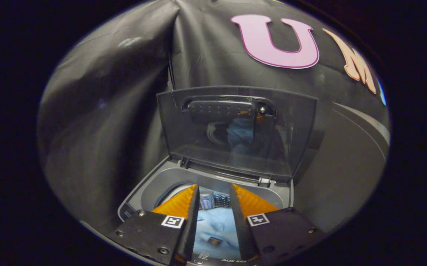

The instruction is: Put the clothes into the washing machine and then close the washing machine lid.

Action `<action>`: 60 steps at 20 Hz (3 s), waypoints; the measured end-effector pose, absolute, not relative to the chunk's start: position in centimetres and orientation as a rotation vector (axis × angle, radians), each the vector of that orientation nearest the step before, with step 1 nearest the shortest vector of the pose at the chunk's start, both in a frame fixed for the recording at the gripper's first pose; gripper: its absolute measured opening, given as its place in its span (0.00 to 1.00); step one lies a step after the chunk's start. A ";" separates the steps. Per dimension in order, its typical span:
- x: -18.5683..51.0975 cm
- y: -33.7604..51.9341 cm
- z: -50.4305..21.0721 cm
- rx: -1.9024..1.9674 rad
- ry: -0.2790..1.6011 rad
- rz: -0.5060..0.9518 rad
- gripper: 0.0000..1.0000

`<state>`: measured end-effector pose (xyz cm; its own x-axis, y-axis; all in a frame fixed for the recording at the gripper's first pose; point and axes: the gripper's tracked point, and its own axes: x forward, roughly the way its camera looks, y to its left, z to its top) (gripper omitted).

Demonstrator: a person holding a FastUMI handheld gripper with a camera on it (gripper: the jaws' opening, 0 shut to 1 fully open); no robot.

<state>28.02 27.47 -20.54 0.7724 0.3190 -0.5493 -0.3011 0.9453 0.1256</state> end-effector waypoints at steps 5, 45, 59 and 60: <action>27.2 27.3 -18.9 0.012 0.567 0.355 0.46; 33.3 25.6 0.7 -0.009 0.170 0.224 0.95; 43.6 25.4 -0.8 -0.083 0.101 0.104 0.96; 44.6 25.6 -1.4 -0.086 0.103 0.101 0.96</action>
<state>44.60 25.62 -1.39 0.9897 0.0957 -0.1066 -0.1046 0.9912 -0.0808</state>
